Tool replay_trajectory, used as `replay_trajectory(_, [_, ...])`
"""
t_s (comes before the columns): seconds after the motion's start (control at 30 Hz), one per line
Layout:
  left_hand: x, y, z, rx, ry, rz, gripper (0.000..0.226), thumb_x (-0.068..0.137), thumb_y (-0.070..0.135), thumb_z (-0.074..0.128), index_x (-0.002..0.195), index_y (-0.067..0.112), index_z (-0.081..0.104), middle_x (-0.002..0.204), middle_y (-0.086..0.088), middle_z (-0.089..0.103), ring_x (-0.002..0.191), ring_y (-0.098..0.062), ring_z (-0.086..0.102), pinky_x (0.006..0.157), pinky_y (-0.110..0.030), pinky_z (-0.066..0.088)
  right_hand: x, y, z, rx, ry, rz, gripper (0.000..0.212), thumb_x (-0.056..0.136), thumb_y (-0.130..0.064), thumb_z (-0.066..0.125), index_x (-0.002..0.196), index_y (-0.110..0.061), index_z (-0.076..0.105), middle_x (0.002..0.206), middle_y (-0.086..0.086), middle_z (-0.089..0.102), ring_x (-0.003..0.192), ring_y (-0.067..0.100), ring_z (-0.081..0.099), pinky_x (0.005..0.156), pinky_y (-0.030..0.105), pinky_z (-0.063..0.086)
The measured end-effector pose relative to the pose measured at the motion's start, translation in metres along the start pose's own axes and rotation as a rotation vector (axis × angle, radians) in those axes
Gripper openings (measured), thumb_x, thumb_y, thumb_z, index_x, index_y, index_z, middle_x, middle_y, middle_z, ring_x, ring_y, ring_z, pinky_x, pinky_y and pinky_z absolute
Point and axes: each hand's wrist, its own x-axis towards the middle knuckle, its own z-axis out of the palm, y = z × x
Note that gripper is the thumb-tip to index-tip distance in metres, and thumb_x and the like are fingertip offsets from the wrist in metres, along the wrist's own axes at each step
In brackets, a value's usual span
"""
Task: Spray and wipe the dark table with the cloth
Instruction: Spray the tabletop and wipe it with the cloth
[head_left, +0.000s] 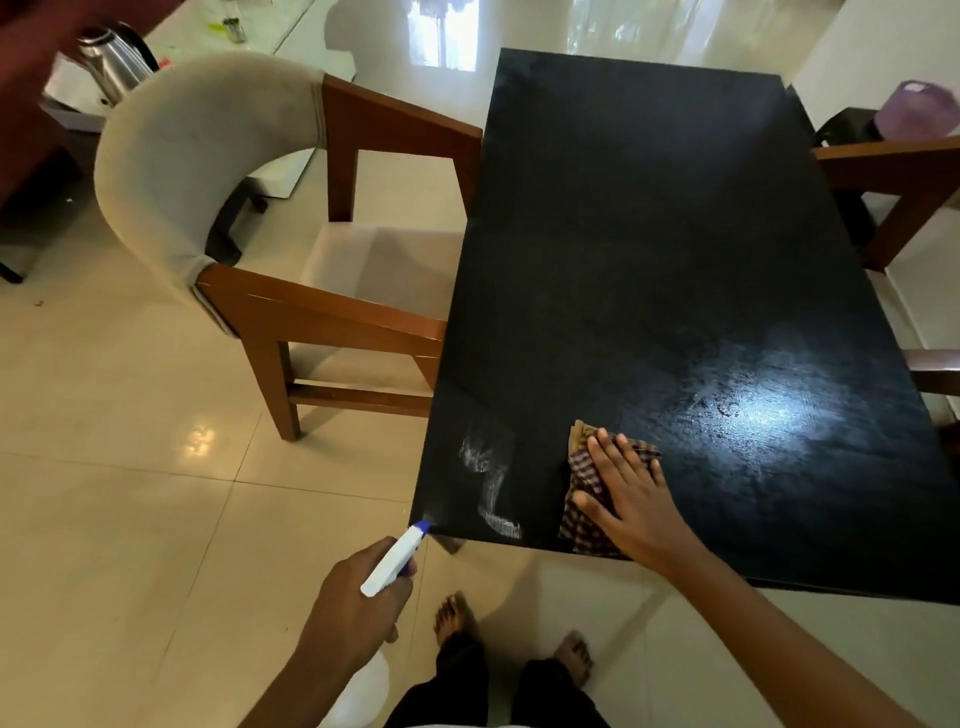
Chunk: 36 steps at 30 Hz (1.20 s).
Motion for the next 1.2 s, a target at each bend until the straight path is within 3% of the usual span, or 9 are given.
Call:
replay_trajectory(0.1, [-0.003,-0.005,-0.004,0.011,0.053,0.057,0.015,0.087,0.006,0.062,0.080,0.019,0.061,0.065,-0.006,0.060,0.051,-0.021,0.053,0.048,-0.024,0.048,-0.006,0.016,-0.002,-0.187,-0.022,-0.086,0.085,0.076,-0.081,-0.013,0.147,-0.035,-0.013,0.157,-0.011,-0.015,0.143,0.009,-0.021,0.117,0.041,-0.012])
replay_trajectory(0.23, [-0.004,-0.007,-0.013,-0.066,0.060,0.043,0.016,0.085,-0.002,0.060,0.087,0.012,0.066,0.073,-0.010,0.066,0.055,-0.023,0.056,0.044,-0.022,0.047,0.004,-0.014,0.015,-0.164,0.125,-0.053,0.083,0.089,-0.074,0.011,0.151,-0.020,0.016,0.160,0.002,0.007,0.147,0.025,-0.005,0.117,0.046,-0.007])
replay_trajectory(0.43, [0.006,-0.004,-0.033,-0.205,0.155,0.044,0.029,0.077,-0.003,0.056,0.092,0.017,0.069,0.082,-0.006,0.067,0.044,-0.020,0.053,0.044,-0.016,0.044,0.034,-0.128,0.036,-0.122,0.112,-0.166,0.079,0.090,-0.070,0.020,0.152,-0.022,0.008,0.161,0.002,-0.001,0.146,0.027,-0.014,0.116,0.053,-0.006])
replay_trajectory(0.53, [0.015,-0.001,-0.041,-0.211,0.202,0.055,0.032,0.066,0.010,0.052,0.089,0.024,0.069,0.082,-0.004,0.068,0.041,-0.021,0.054,0.045,-0.020,0.047,0.048,-0.163,0.046,-0.132,0.095,-0.193,0.077,0.091,-0.068,0.024,0.151,-0.023,0.012,0.161,0.004,0.007,0.147,0.030,-0.005,0.116,0.055,-0.002])
replay_trajectory(0.7, [0.031,0.006,-0.049,-0.200,0.219,0.068,0.033,0.082,-0.010,0.051,0.092,0.018,0.067,0.090,-0.007,0.068,0.043,-0.021,0.055,0.051,-0.020,0.049,0.026,-0.126,0.047,-0.149,0.136,-0.232,0.070,0.093,-0.067,0.025,0.151,-0.032,0.009,0.160,0.001,0.014,0.147,0.027,0.004,0.115,0.058,0.013])
replay_trajectory(0.87, [0.042,0.003,-0.052,-0.225,0.217,0.055,0.033,0.085,-0.008,0.053,0.096,0.021,0.065,0.095,-0.009,0.068,0.045,-0.021,0.055,0.055,-0.025,0.050,-0.016,-0.065,0.051,-0.157,0.195,-0.045,0.071,0.093,-0.068,0.024,0.150,-0.027,0.016,0.159,0.004,0.017,0.147,0.028,0.007,0.112,0.055,0.013])
replay_trajectory(0.97, [0.044,0.000,-0.055,-0.248,0.210,0.052,0.031,0.082,-0.003,0.056,0.096,0.024,0.065,0.096,-0.009,0.068,0.044,-0.020,0.055,0.057,-0.029,0.050,-0.004,-0.088,0.053,-0.120,0.184,0.004,0.071,0.094,-0.067,0.024,0.150,-0.024,0.018,0.160,0.006,0.013,0.147,0.030,0.002,0.113,0.057,0.010])
replay_trajectory(1.07, [0.043,0.000,-0.059,-0.270,0.216,0.037,0.030,0.067,0.015,0.051,0.089,0.031,0.065,0.094,-0.007,0.068,0.043,-0.019,0.055,0.058,-0.032,0.050,0.029,-0.139,0.052,-0.111,0.164,-0.085,0.070,0.092,-0.067,0.026,0.149,-0.025,0.023,0.159,0.006,0.018,0.147,0.032,0.006,0.113,0.061,0.010])
replay_trajectory(1.2, [0.045,-0.001,-0.060,-0.264,0.210,0.014,0.037,0.064,0.016,0.049,0.078,0.045,0.067,0.088,-0.004,0.068,0.042,-0.018,0.054,0.059,-0.037,0.050,0.066,-0.188,0.054,-0.134,0.151,-0.188,0.063,0.089,-0.064,0.037,0.141,-0.028,0.033,0.156,0.006,0.025,0.145,0.035,0.014,0.113,0.062,0.010])
